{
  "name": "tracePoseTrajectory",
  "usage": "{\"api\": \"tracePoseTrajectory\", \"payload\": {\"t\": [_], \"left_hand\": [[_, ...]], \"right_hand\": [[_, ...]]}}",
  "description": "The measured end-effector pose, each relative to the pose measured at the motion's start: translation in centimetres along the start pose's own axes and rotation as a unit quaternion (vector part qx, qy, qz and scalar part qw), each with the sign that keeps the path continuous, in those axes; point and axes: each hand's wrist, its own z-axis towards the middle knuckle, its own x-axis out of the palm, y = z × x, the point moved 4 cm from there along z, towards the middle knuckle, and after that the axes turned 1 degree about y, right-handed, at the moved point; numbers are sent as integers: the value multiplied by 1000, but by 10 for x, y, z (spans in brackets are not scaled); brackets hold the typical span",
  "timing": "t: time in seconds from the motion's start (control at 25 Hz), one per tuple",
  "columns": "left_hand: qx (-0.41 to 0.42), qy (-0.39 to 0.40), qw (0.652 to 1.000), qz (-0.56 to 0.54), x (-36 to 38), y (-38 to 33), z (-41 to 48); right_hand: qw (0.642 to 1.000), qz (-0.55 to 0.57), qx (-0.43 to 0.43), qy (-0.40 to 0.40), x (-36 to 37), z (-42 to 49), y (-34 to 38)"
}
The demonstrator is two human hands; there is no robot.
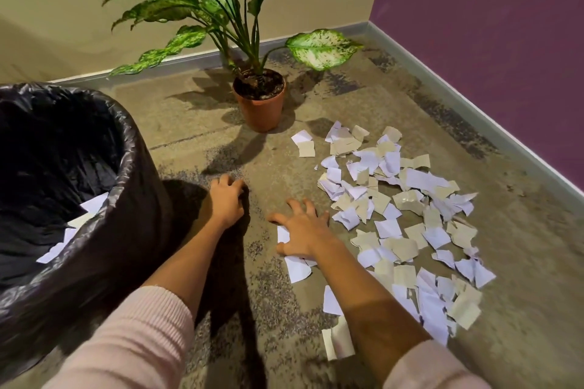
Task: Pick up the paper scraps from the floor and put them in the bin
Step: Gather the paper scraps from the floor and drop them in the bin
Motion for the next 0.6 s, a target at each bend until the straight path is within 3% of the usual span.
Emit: {"api": "tracePoseTrajectory", "payload": {"t": [0.2,0.4,0.6], "left_hand": [[30,-33,998,-49,9,-13,-35],[125,0,991,-42,28,-54,-96],[164,54,983,-62,46,-91,-135]], "right_hand": [[1000,-24,-7,-5,-1,-21,-4],[999,-38,1,6,16,-57,-15],[998,-57,23,8,28,-100,-34]]}}
